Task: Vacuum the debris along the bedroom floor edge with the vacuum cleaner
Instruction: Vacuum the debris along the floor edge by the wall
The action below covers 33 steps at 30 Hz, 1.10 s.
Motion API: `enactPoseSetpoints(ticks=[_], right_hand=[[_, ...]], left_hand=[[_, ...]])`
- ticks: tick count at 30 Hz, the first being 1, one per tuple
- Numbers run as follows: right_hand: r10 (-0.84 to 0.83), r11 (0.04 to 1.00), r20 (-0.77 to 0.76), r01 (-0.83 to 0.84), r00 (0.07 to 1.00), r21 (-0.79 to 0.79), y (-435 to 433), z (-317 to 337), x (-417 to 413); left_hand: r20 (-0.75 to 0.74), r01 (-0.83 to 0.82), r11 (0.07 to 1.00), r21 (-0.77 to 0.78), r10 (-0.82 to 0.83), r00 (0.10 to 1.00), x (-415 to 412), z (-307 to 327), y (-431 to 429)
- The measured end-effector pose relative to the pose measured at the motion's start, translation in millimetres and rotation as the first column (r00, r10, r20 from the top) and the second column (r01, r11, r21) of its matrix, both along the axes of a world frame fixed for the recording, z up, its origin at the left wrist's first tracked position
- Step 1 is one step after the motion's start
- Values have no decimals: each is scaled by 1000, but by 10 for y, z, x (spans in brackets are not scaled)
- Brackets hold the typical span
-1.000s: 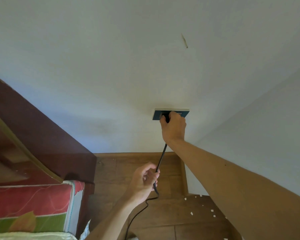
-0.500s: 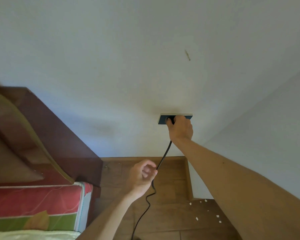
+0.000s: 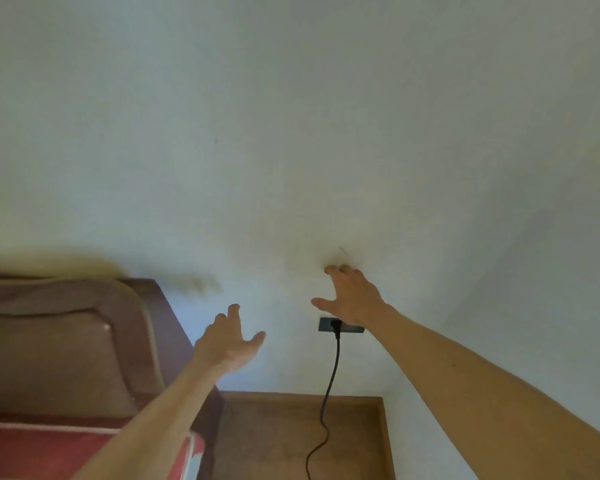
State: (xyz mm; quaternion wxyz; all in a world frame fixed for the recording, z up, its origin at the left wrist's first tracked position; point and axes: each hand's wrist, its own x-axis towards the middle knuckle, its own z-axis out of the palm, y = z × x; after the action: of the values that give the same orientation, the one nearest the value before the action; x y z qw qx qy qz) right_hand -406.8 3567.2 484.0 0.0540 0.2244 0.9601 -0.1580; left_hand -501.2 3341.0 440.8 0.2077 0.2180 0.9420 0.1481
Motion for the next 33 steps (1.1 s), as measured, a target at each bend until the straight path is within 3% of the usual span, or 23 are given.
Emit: enactPoseSetpoints(ticks=[10, 17, 23, 33], right_hand=[[223, 958, -73, -205, 972, 199, -273, 1699, 165], [386, 897, -106, -346, 916, 273, -838, 2434, 281], [551, 818, -161, -491, 819, 299, -1723, 2831, 234], [789, 613, -199, -728, 581, 307, -3631, 3162, 396]], left_hand=[[-319, -109, 993, -44, 89, 944, 207, 1791, -608], [-461, -236, 971, -47, 189, 867, 702, 2658, -1432], [-521, -415, 900, -133, 292, 802, 1166, 3121, -2438], [-564, -700, 702, -130, 528, 635, 2245, 3537, -4236]])
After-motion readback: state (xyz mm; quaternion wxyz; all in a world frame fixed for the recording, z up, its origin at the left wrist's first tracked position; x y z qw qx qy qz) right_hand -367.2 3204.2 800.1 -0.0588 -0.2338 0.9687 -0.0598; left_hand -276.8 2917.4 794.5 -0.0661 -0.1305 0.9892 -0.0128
